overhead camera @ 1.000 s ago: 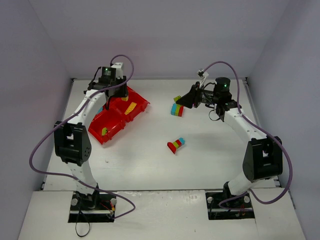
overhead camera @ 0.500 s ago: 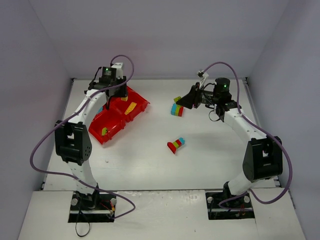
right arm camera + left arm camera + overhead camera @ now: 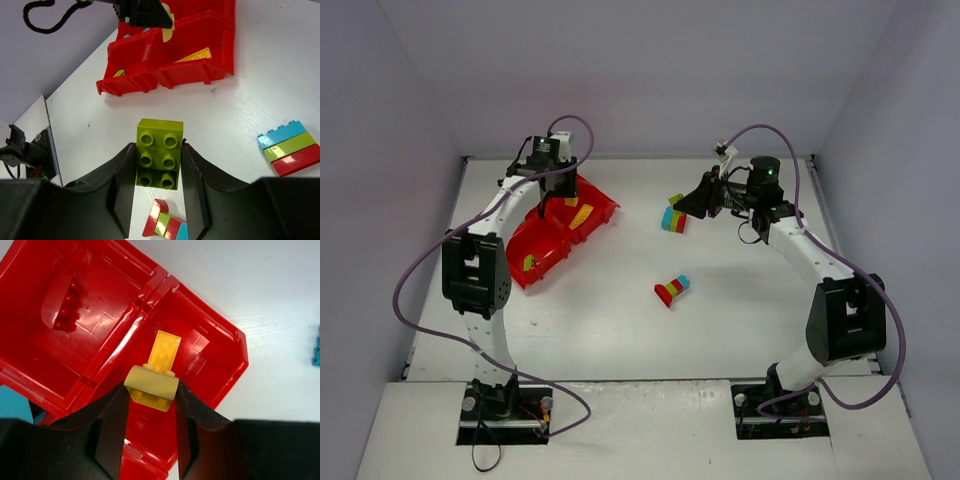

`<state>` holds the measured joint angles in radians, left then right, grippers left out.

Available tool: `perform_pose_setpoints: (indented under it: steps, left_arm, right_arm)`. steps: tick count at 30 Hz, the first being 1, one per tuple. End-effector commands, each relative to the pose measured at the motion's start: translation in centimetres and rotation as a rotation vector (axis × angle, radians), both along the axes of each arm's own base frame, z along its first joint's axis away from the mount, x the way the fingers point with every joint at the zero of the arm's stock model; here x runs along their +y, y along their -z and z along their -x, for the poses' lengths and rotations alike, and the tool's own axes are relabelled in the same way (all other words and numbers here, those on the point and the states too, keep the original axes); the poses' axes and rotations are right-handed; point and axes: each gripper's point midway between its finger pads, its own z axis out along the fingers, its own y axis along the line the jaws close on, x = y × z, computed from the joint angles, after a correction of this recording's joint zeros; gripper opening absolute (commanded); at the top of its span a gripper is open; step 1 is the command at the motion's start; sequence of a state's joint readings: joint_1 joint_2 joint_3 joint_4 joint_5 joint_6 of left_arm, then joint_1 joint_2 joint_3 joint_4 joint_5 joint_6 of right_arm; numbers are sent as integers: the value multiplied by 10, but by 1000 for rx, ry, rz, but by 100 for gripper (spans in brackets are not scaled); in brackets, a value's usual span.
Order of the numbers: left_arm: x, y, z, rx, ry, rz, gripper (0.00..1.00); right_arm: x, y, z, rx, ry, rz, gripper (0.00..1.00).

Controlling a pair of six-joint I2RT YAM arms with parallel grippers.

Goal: Sort the legos into containers by color

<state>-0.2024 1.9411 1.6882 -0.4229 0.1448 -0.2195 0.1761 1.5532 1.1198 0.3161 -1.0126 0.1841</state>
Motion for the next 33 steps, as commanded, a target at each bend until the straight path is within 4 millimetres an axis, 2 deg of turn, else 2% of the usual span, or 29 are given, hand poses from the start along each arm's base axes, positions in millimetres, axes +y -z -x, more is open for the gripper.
perform_pose_setpoints:
  steps: [1,5,6,11,17,22,26,29,33]
  left_arm:
    - [-3,-27,-17,-81,-6,-12,14]
    - [-5,-23,-17,-67,-2,-26,22]
    - [-5,-21,-16,-61,-1,-29,29]
    - [-3,-23,-15,-63,-6,-39,43]
    - [-8,-36,-9,-77,13,-27,55]
    - [-27,-65,3,-111,87,28,56]
    - [-62,-95,23,-140,243,197,56]
    - [-82,-118,39,-157,319,298,57]
    - [-100,-144,55,-152,347,409,66]
  right_arm:
    - [-1,-33,1,-120,-5,-15,0]
    - [-2,-33,0,-122,-4,-10,0]
    - [-2,-32,1,-119,-3,-8,0]
    - [-2,-30,0,-113,-7,-9,0]
    - [1,-33,-2,-113,-18,-14,0]
    - [9,-40,-3,-108,-38,-30,0]
    - [20,-43,-3,-118,-83,-37,0]
    - [30,-43,-3,-123,-118,-40,2]
    - [43,-50,-5,-170,-148,-32,3]
